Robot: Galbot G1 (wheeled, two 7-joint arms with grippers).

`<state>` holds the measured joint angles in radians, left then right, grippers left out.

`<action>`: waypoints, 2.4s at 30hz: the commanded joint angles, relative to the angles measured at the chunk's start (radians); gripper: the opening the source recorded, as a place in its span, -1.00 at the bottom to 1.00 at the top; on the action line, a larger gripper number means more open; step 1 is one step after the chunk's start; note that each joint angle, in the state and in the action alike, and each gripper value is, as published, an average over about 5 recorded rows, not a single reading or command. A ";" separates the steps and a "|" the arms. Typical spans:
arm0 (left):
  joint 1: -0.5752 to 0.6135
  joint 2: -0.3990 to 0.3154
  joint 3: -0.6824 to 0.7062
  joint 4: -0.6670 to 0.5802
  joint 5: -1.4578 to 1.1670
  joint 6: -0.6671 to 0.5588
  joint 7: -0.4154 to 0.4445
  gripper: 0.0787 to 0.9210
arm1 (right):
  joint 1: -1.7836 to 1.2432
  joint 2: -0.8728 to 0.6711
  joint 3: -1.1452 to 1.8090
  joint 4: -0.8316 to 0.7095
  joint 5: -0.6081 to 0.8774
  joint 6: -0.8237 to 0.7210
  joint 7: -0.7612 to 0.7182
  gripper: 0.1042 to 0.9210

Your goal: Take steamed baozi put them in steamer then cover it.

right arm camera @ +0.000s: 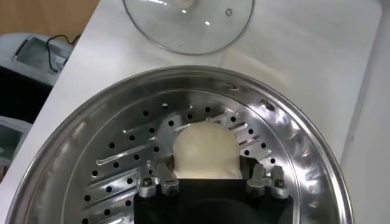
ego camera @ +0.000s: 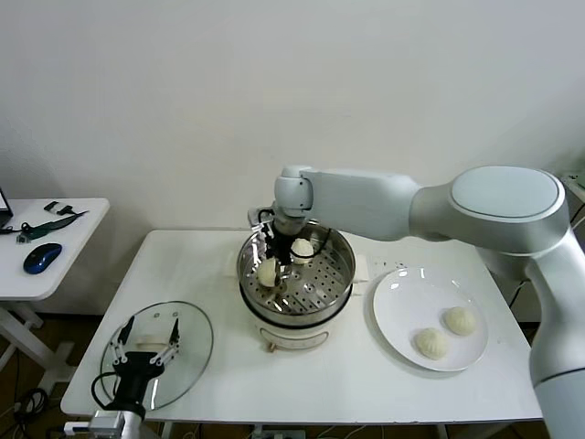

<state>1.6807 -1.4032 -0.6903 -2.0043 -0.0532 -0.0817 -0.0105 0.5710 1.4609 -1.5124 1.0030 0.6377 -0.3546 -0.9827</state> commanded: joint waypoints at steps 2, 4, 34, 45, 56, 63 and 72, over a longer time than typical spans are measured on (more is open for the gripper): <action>-0.003 -0.004 0.001 -0.001 -0.003 0.004 0.000 0.77 | -0.015 0.014 0.004 -0.001 -0.015 -0.007 0.004 0.73; -0.003 -0.004 0.000 -0.001 -0.003 0.004 0.000 0.77 | -0.004 -0.002 0.010 0.013 -0.013 -0.008 0.004 0.75; 0.012 -0.014 -0.010 -0.012 0.021 0.017 -0.004 0.77 | 0.031 -0.954 0.081 0.554 -0.290 0.067 -0.116 0.76; 0.020 -0.033 -0.010 -0.013 0.057 0.022 -0.005 0.77 | -0.430 -1.032 0.436 0.436 -0.505 0.104 -0.140 0.76; 0.023 -0.043 -0.011 0.006 0.076 0.023 -0.007 0.77 | -0.593 -0.968 0.550 0.333 -0.581 0.127 -0.144 0.76; 0.030 -0.046 -0.016 0.009 0.079 0.020 -0.008 0.77 | -0.605 -0.900 0.558 0.293 -0.592 0.129 -0.139 0.76; 0.037 -0.046 -0.022 0.016 0.076 0.014 -0.009 0.77 | -0.596 -0.868 0.547 0.283 -0.590 0.129 -0.143 0.73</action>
<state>1.7166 -1.4489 -0.7124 -1.9897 0.0222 -0.0663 -0.0192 0.0155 0.5725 -0.9916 1.3054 0.0669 -0.2269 -1.1256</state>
